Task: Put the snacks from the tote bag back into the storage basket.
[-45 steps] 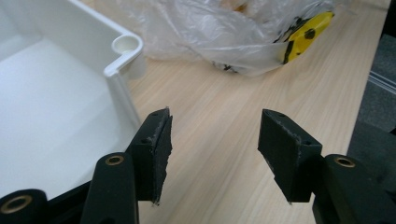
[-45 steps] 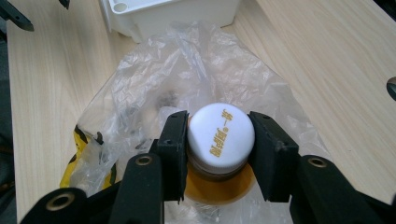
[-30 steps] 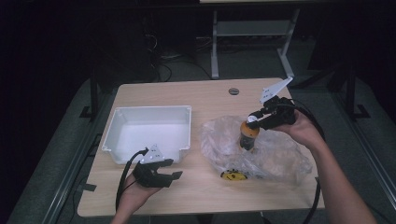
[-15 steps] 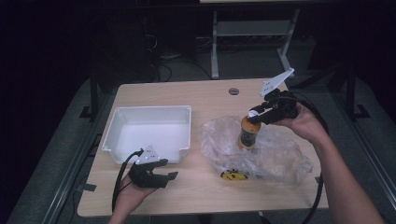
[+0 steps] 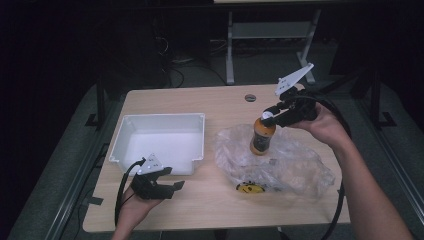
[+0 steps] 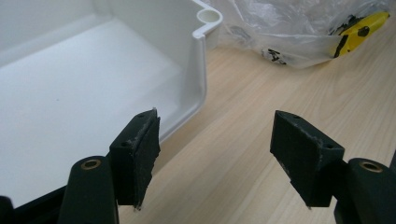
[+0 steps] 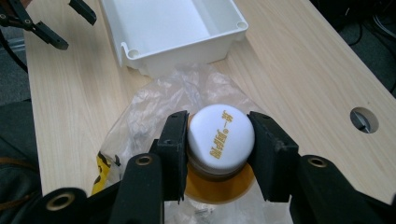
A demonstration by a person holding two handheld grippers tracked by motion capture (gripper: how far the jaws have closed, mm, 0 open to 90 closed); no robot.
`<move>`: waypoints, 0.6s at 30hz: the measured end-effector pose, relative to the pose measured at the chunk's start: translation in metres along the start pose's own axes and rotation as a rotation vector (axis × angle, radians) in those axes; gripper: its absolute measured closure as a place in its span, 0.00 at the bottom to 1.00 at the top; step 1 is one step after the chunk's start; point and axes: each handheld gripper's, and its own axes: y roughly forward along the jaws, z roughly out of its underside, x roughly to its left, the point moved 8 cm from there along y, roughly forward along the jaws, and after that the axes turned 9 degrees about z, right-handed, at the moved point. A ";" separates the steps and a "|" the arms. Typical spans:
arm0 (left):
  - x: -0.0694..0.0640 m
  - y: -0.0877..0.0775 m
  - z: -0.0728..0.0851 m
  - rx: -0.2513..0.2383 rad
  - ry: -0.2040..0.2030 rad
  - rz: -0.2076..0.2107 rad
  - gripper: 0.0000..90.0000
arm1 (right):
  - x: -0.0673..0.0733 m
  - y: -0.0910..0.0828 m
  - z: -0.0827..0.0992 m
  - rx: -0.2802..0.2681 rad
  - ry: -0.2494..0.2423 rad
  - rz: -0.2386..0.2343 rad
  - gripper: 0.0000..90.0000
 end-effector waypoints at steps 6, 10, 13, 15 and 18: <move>0.003 -0.002 0.002 0.002 -0.003 -0.009 0.35 | 0.002 -0.005 -0.010 -0.013 0.003 -0.003 0.65; 0.005 -0.002 0.002 -0.001 -0.010 -0.013 0.34 | 0.002 -0.005 -0.015 -0.002 -0.012 0.008 0.65; 0.007 -0.002 0.003 0.001 -0.010 -0.016 0.33 | 0.003 -0.007 -0.020 -0.002 -0.007 0.014 0.65; 0.007 -0.002 0.004 0.007 -0.008 -0.017 0.33 | 0.003 -0.008 -0.023 -0.002 -0.009 0.013 0.65; 0.009 -0.003 0.004 0.010 -0.004 -0.021 0.33 | 0.005 -0.009 -0.027 -0.003 -0.014 0.011 0.65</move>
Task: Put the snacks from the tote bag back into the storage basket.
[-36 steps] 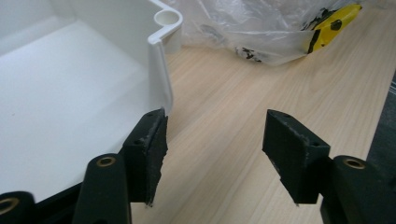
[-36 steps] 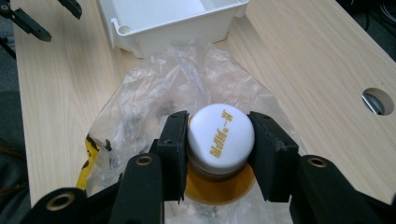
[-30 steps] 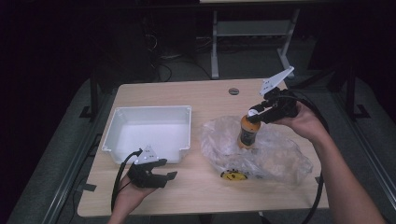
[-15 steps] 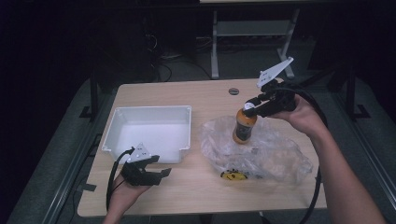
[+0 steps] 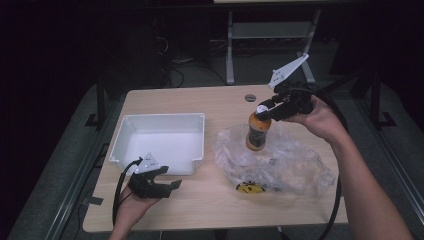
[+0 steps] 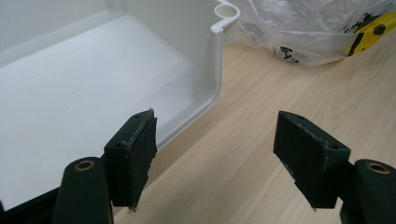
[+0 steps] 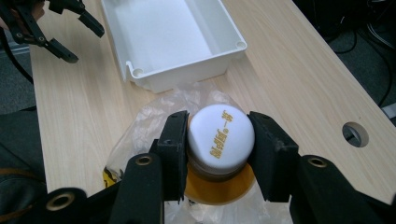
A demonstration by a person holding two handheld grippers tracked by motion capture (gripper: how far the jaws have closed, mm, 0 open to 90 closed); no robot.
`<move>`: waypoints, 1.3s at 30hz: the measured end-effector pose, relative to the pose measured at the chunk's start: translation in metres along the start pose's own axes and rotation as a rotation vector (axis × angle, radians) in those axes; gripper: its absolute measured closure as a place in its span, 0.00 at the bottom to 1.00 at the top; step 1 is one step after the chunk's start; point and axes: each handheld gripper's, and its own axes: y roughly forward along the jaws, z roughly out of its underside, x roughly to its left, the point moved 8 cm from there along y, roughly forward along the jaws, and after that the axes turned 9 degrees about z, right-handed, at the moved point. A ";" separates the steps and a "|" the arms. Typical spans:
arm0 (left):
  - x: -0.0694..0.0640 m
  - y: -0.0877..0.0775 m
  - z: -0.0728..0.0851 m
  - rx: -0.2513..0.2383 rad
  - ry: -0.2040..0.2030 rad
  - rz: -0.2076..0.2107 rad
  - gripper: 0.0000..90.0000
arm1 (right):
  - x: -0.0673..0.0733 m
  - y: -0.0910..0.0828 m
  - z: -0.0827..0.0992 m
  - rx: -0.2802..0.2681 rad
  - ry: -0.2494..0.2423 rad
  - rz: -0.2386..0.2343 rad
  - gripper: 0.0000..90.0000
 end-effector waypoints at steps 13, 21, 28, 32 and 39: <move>0.004 -0.003 0.002 -0.006 -0.016 -0.009 0.32 | 0.011 0.000 -0.023 -0.010 -0.035 -0.037 0.65; 0.008 -0.006 0.003 -0.009 -0.017 -0.021 0.32 | 0.020 0.004 -0.034 -0.019 -0.042 -0.050 0.65; 0.011 -0.008 0.005 -0.005 -0.020 -0.030 0.32 | 0.024 0.006 -0.042 -0.023 -0.056 -0.042 0.65; 0.012 -0.008 0.005 -0.003 -0.021 -0.033 0.32 | 0.026 0.004 -0.050 -0.027 -0.071 -0.042 0.65; 0.013 -0.008 0.006 0.004 -0.024 -0.035 0.32 | 0.034 0.001 -0.068 -0.032 -0.104 -0.044 0.65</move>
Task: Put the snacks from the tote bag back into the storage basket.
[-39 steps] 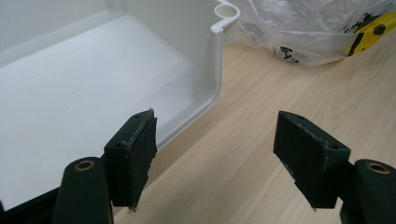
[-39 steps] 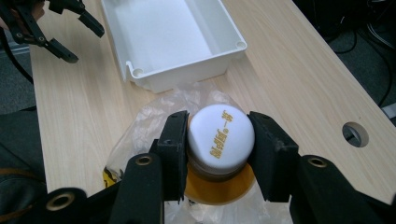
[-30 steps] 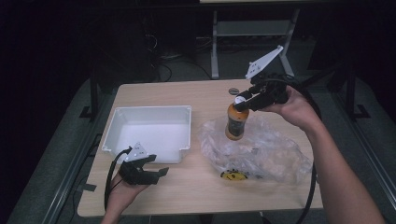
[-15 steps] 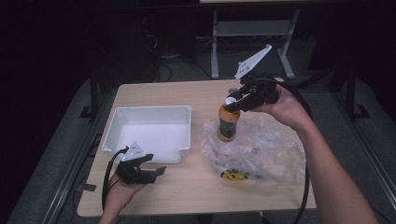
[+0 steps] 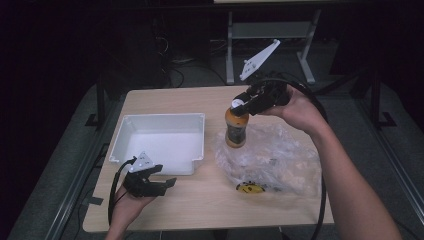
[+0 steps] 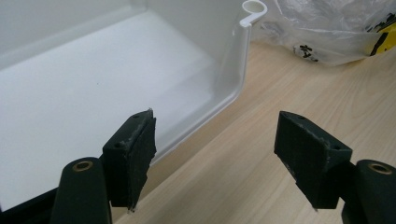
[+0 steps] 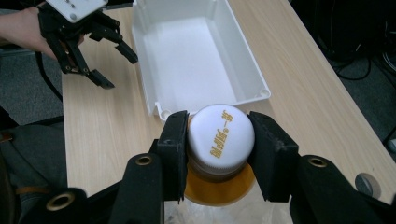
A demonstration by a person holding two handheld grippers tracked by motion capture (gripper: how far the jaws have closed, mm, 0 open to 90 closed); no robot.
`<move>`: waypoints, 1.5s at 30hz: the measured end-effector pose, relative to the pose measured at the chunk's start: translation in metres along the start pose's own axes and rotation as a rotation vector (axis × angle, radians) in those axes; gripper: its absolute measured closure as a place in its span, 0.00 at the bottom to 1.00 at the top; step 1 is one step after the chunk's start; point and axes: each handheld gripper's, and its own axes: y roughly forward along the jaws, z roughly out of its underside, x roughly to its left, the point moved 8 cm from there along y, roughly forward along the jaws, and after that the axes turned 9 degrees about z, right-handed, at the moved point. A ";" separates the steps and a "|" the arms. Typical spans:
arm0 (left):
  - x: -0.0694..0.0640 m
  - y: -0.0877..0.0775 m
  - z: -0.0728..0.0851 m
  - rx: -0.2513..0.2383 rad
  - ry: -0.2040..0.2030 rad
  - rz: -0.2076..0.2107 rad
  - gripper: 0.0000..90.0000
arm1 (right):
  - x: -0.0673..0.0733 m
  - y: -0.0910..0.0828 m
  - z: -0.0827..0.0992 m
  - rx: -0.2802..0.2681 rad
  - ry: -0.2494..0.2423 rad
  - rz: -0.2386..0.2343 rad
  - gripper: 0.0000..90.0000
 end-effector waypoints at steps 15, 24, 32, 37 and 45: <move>0.002 -0.001 0.002 0.008 0.004 -0.005 0.33 | 0.015 0.019 -0.033 -0.019 -0.045 -0.049 0.65; 0.003 0.000 0.004 0.005 -0.005 -0.004 0.33 | 0.021 0.033 -0.046 -0.032 -0.057 -0.071 0.65; 0.003 -0.001 0.004 0.007 -0.003 -0.005 0.33 | 0.022 0.045 -0.053 -0.023 -0.067 -0.078 0.65; 0.003 0.000 0.005 0.011 0.000 -0.005 0.33 | 0.023 0.050 -0.055 -0.022 -0.068 -0.081 0.65; 0.003 -0.001 0.006 0.018 0.009 -0.005 0.33 | 0.025 0.053 -0.059 -0.021 -0.073 -0.087 0.65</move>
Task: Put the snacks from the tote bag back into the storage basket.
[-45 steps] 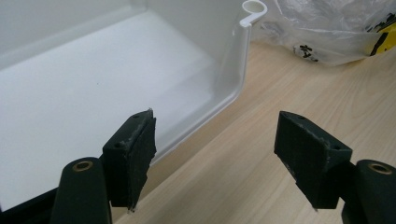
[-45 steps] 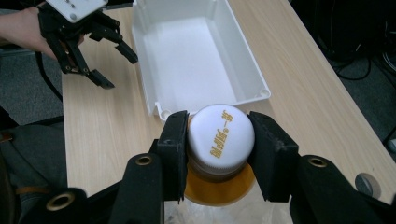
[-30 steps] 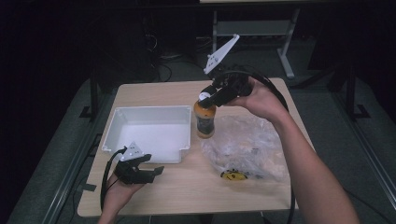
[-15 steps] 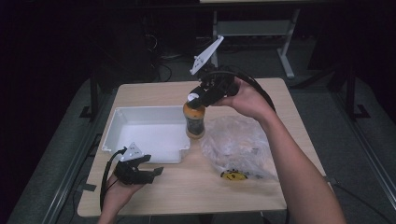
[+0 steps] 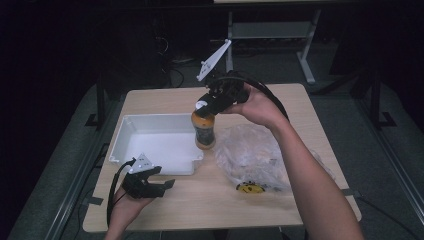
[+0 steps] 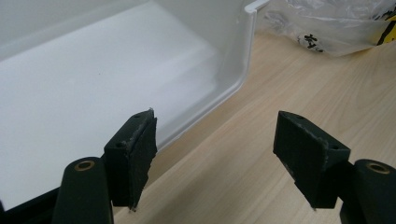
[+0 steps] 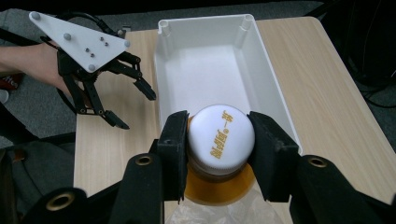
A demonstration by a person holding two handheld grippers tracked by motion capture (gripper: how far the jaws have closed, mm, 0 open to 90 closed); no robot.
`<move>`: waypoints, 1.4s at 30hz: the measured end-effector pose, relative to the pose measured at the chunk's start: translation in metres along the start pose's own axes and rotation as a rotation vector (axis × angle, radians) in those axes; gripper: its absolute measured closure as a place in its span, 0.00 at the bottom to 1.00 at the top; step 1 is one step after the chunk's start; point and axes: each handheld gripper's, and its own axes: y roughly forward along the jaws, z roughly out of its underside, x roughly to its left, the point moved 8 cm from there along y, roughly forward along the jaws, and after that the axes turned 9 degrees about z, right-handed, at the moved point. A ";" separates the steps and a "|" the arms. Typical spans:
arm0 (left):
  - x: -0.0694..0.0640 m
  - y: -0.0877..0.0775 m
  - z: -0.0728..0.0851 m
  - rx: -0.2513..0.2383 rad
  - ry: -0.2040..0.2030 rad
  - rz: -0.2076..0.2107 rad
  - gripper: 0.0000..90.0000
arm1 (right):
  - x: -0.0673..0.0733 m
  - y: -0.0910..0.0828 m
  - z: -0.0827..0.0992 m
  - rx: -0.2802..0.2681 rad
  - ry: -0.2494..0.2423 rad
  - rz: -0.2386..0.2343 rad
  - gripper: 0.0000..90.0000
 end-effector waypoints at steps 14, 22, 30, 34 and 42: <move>0.001 -0.001 0.001 -0.005 -0.008 -0.005 0.33 | 0.004 0.009 -0.007 -0.005 -0.011 -0.006 0.65; 0.001 -0.001 0.003 0.002 -0.018 -0.003 0.33 | 0.006 0.018 -0.013 -0.008 -0.025 -0.019 0.65; 0.002 -0.001 0.003 0.001 -0.015 -0.002 0.33 | 0.007 0.029 -0.016 -0.004 -0.028 -0.034 0.65; 0.002 -0.002 0.003 0.000 -0.018 -0.002 0.33 | 0.009 0.034 -0.017 0.002 -0.028 -0.040 0.65; 0.003 -0.003 0.004 -0.004 -0.024 -0.005 0.33 | 0.010 0.045 -0.020 0.005 -0.031 -0.052 0.65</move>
